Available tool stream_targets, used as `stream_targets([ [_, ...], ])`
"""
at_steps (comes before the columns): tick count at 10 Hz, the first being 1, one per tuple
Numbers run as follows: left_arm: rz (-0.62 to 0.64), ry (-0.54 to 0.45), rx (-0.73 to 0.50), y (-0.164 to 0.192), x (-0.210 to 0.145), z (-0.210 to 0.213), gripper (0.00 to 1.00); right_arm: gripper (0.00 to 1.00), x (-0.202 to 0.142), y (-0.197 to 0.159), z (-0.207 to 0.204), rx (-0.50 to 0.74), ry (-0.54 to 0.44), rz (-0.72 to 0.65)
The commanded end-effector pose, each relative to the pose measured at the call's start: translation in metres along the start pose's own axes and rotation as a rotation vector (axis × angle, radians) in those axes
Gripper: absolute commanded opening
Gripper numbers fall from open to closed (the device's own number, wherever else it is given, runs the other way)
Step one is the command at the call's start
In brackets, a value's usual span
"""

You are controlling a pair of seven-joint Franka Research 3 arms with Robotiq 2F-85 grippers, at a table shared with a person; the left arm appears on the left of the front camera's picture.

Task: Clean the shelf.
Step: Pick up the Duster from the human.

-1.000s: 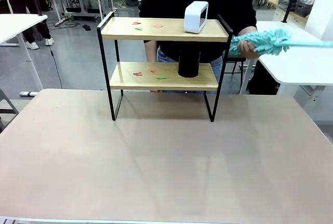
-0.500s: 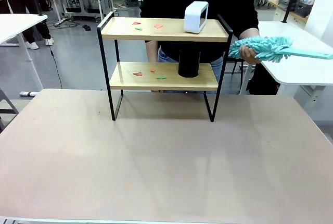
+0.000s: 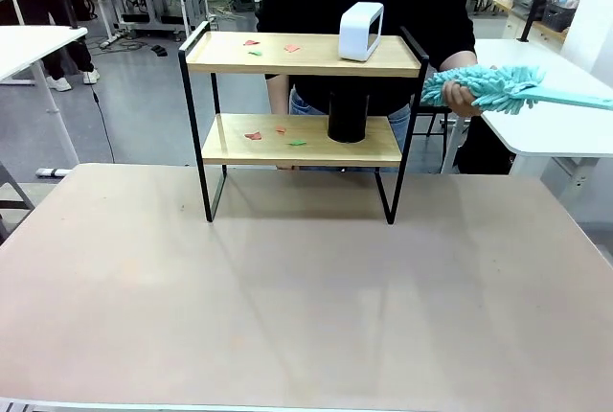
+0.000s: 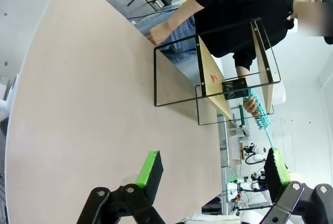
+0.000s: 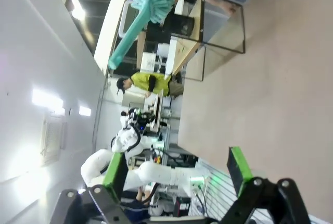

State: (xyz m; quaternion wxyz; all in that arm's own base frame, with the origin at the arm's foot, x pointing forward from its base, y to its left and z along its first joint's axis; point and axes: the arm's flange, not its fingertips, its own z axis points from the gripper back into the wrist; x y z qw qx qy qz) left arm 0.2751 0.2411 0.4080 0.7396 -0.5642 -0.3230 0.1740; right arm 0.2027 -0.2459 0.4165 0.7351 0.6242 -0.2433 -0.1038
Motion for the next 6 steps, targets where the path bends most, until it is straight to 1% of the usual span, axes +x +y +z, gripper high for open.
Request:
stream_targets([
  [1,0.002,-0.005,-0.016,-0.002,-0.001,0.001,1.00,1.00,0.044,0.017,0.006,0.027,0.136,0.070],
  [2,0.002,-0.005,-0.016,-0.002,-0.001,0.001,1.00,1.00,0.066,0.032,-0.003,0.029,0.211,0.088],
  [3,0.002,-0.005,-0.016,-0.002,-0.001,0.001,1.00,1.00,0.085,0.050,-0.024,0.012,0.284,0.112],
  [4,0.002,-0.005,-0.016,-0.002,-0.001,0.001,1.00,1.00,0.099,0.063,-0.048,-0.008,0.350,0.122],
  [6,0.002,-0.005,-0.016,-0.002,-0.001,0.001,1.00,1.00,0.132,0.081,-0.098,0.019,0.447,0.115],
])
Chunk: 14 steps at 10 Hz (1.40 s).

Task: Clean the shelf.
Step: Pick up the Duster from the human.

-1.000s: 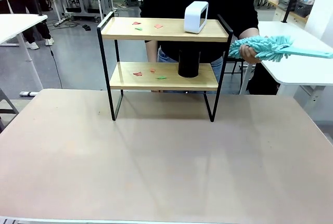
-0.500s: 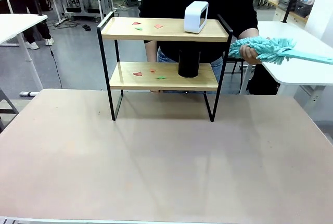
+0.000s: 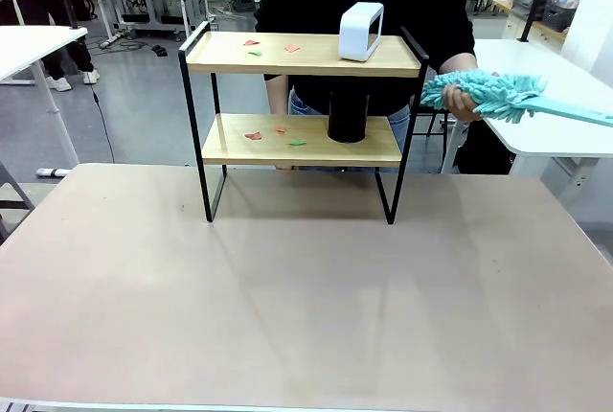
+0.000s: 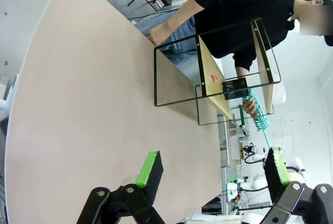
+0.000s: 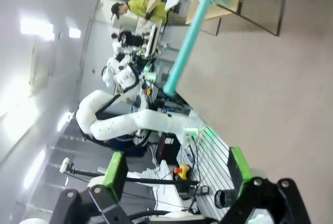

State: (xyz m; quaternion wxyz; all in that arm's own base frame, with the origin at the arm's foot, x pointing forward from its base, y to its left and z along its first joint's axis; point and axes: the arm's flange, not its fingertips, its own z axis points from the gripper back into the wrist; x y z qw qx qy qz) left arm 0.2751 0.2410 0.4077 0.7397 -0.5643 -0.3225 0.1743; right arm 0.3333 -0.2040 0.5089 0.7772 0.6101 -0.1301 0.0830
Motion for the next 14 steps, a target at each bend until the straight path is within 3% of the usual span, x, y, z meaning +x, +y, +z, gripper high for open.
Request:
stream_targets([
  [1,0.001,-0.005,-0.017,-0.003,-0.001,0.001,1.00,1.00,0.047,0.000,-0.019,0.028,0.047,-0.064],
  [5,0.001,-0.005,-0.017,-0.003,-0.001,0.001,1.00,1.00,0.104,-0.016,-0.093,0.128,0.112,-0.157],
  [8,0.001,-0.005,-0.017,-0.003,-0.001,0.001,1.00,1.00,0.120,-0.026,-0.136,0.081,0.091,-0.336],
  [9,0.001,-0.005,-0.017,-0.003,-0.001,0.001,1.00,1.00,0.123,-0.026,-0.141,0.083,0.089,-0.397],
  [10,0.001,-0.005,-0.017,-0.003,-0.001,0.001,1.00,1.00,0.126,-0.025,-0.146,0.024,0.042,-0.360],
  [11,0.001,-0.005,-0.017,-0.003,-0.001,0.001,1.00,1.00,0.119,-0.035,-0.137,0.074,0.121,-0.320],
  [12,0.001,-0.005,-0.017,-0.003,-0.001,0.001,1.00,1.00,0.119,-0.035,-0.137,0.074,0.121,-0.320],
  [14,0.001,-0.005,-0.017,-0.003,-0.001,0.001,1.00,1.00,0.122,-0.034,-0.140,0.034,0.058,-0.360],
])
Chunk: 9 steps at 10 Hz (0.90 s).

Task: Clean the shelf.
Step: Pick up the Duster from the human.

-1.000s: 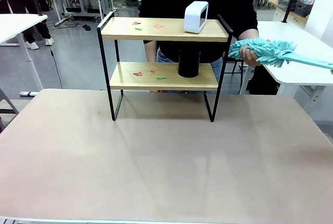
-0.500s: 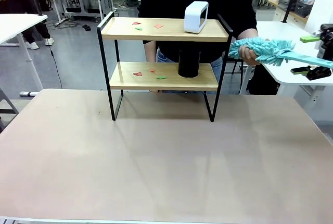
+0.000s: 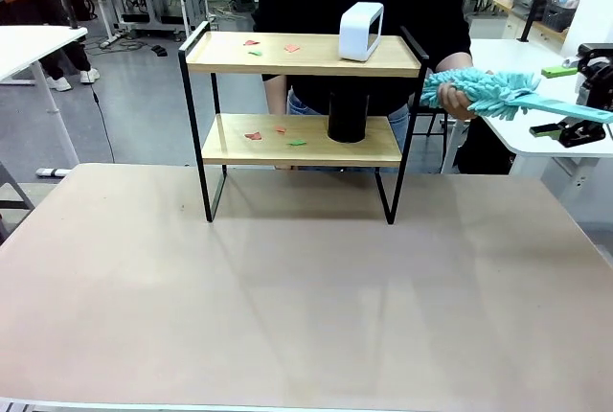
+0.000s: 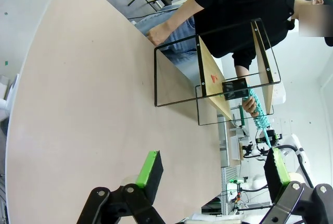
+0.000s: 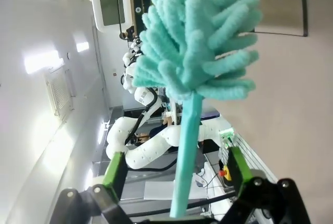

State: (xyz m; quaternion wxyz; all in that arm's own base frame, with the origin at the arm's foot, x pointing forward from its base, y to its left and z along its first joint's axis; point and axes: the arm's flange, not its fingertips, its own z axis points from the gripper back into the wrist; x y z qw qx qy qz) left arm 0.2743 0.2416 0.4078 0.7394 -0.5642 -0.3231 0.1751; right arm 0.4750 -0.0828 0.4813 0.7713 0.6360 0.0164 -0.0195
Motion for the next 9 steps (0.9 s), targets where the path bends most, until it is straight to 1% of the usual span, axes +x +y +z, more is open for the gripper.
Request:
stream_targets([
  [1,0.001,-0.003,-0.017,-0.0027,-0.0006,0.0000,1.00,1.00,-0.0012,0.0054,-0.0042,0.002,-0.061,-0.026],
  [3,0.001,-0.003,-0.017,-0.0027,-0.0006,0.0000,1.00,1.00,0.0038,0.0070,-0.0074,0.012,-0.087,-0.093],
  [6,0.001,-0.003,-0.017,-0.0027,-0.0006,0.0000,1.00,1.00,0.0043,0.0090,-0.0094,0.019,-0.102,-0.111],
  [7,0.001,-0.003,-0.017,-0.0027,-0.0006,0.0000,1.00,0.87,0.0043,0.0088,-0.0097,0.013,-0.113,-0.094],
  [8,0.001,-0.003,-0.017,-0.0027,-0.0006,0.0000,1.00,0.41,0.0053,0.0084,-0.0109,0.003,-0.107,-0.111],
  [9,0.001,-0.003,-0.017,-0.0027,-0.0006,0.0000,1.00,0.28,0.0054,0.0079,-0.0117,0.003,-0.102,-0.111],
])
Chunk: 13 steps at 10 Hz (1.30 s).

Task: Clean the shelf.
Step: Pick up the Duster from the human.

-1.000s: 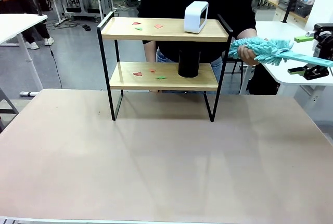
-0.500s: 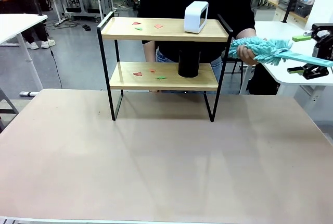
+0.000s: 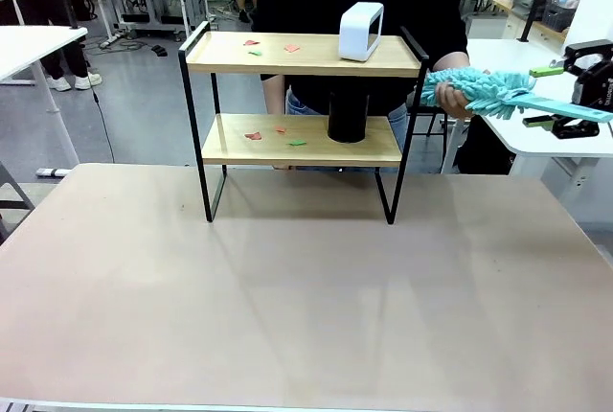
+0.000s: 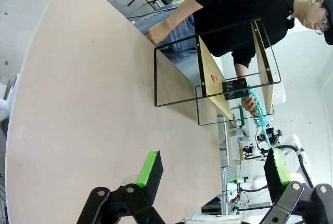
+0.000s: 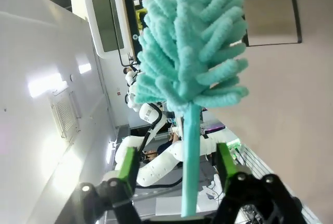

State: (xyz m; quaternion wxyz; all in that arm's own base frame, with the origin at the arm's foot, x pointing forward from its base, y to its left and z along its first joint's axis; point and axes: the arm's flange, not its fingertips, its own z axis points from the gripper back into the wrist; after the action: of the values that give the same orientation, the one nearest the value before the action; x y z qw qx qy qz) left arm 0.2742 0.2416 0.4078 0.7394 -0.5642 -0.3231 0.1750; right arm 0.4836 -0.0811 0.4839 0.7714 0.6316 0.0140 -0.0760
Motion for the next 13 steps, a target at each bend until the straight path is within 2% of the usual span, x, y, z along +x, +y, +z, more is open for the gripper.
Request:
stream_targets([
  [1,0.001,-0.003,-0.017,-0.003,-0.001,0.000,1.00,0.00,-0.004,0.004,-0.011,0.005,-0.023,-0.028],
  [3,0.001,-0.003,-0.017,-0.003,-0.001,0.000,1.00,0.00,-0.005,0.003,-0.010,0.006,-0.025,-0.030],
  [4,0.001,-0.003,-0.017,-0.003,-0.001,0.000,1.00,0.06,-0.005,0.003,-0.010,0.005,-0.028,-0.030],
  [5,0.001,-0.003,-0.017,-0.003,-0.001,0.000,1.00,0.00,-0.005,0.002,-0.010,0.004,-0.030,-0.031],
  [10,0.001,-0.003,-0.017,-0.003,-0.001,0.000,1.00,0.00,-0.002,-0.001,-0.009,-0.001,-0.017,-0.039],
  [12,0.001,-0.003,-0.017,-0.003,-0.001,0.000,1.00,0.00,-0.009,0.002,-0.007,-0.045,-0.037,-0.011],
  [13,0.001,-0.003,-0.017,-0.003,-0.001,0.000,1.00,0.00,-0.022,0.007,-0.001,-0.104,-0.054,0.047],
])
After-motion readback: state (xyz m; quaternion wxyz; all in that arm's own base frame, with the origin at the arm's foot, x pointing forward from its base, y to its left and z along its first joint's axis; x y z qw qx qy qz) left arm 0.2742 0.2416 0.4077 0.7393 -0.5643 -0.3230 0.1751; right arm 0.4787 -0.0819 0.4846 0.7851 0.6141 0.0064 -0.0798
